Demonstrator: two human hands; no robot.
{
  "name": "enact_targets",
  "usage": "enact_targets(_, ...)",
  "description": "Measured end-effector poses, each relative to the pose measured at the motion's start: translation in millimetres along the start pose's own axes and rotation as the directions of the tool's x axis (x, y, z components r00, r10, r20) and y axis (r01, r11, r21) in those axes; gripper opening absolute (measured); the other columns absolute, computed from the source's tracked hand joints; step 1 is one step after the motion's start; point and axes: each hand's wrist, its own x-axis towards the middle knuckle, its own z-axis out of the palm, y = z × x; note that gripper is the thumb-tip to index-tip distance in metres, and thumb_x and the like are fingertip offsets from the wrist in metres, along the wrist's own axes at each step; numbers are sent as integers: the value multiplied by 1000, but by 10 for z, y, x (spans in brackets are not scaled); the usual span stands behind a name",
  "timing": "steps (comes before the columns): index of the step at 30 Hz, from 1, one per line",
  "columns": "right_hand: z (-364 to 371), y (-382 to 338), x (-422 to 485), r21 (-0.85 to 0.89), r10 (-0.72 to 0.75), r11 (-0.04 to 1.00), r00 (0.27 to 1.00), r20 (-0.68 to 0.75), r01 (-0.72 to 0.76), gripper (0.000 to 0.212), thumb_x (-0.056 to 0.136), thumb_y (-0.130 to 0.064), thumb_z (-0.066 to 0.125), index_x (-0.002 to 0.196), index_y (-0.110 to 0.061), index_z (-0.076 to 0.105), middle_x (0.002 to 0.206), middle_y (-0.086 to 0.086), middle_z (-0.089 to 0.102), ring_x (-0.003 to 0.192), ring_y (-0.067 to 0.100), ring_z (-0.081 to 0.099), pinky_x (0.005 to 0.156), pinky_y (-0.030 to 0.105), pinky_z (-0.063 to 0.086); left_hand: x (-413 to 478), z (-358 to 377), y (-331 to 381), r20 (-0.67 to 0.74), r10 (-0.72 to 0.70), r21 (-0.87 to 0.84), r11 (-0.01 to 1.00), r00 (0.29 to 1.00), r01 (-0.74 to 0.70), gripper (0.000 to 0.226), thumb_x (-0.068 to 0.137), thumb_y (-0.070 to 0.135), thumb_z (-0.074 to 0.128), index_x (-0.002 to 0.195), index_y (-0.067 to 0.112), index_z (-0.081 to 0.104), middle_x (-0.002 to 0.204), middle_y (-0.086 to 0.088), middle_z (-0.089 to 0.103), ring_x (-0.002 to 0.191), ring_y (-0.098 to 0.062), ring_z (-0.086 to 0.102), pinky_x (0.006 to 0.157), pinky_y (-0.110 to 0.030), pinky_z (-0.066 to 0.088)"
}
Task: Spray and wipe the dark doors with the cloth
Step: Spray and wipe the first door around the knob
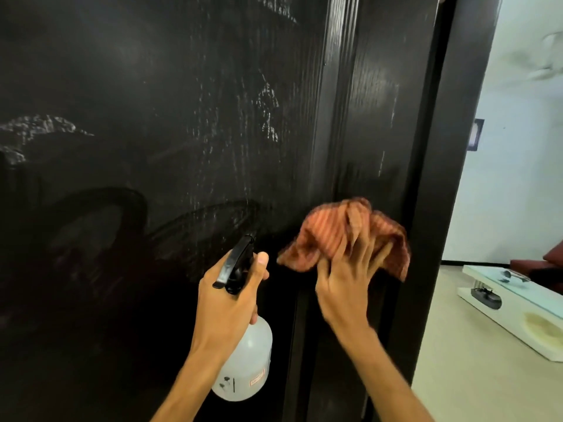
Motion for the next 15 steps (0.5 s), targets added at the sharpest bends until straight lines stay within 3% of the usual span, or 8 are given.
enact_targets(2, 86, 9, -454, -50, -59, 997, 996, 73, 62, 80, 96, -26, 59, 159, -39, 13, 170, 17, 3, 157, 38, -1, 114, 79, 3, 1, -30, 1, -2, -3, -15, 1000, 1000, 3, 30, 95, 40, 66, 85, 11, 70, 51, 0, 58, 38, -15, 47, 45, -23, 44)
enact_targets(5, 92, -105, -172, -2, -40, 999, 997, 64, 41, 82, 96, -29, 55, 162, -39, 7, 171, 13, -1, 157, 38, -5, 116, 75, -7, 51, -83, 27, -11, 16, -39, 999, 1000, -16, 30, 94, 41, 67, 83, 12, 70, 58, -10, 61, 39, -17, 47, 46, -26, 45)
enact_targets(7, 48, -308, 321, 55, 5, 998, 1000, 20, -6, 72, 97, -28, 50, 161, -38, 19, 171, 9, -4, 157, 36, -9, 115, 73, -12, 86, -131, 54, -18, 31, -38, 999, 999, -32, 31, 94, 42, 67, 82, 13, 69, 63, -22, 60, 39, -18, 48, 46, -27, 46)
enact_targets(10, 90, -602, 702, 88, 2, 996, 1000, -5, -1, 48, 99, -33, 41, 146, -41, 41, 171, 8, 1, 157, 35, -5, 114, 75, -10, 97, -267, 65, -35, 38, -23, 999, 999, -39, 31, 94, 43, 67, 82, 15, 69, 62, -25, 58, 39, -18, 49, 46, -28, 46)
enact_targets(15, 292, -694, -115, -21, -159, 986, 974, 161, 165, 63, 88, -31, 58, 146, -40, 35, 171, 9, 0, 156, 40, 0, 111, 81, 6, 83, -557, 56, -51, 13, -82, 997, 999, -17, 14, 93, 41, 66, 86, 29, 68, 72, -22, 63, 42, -24, 46, 46, -35, 42)
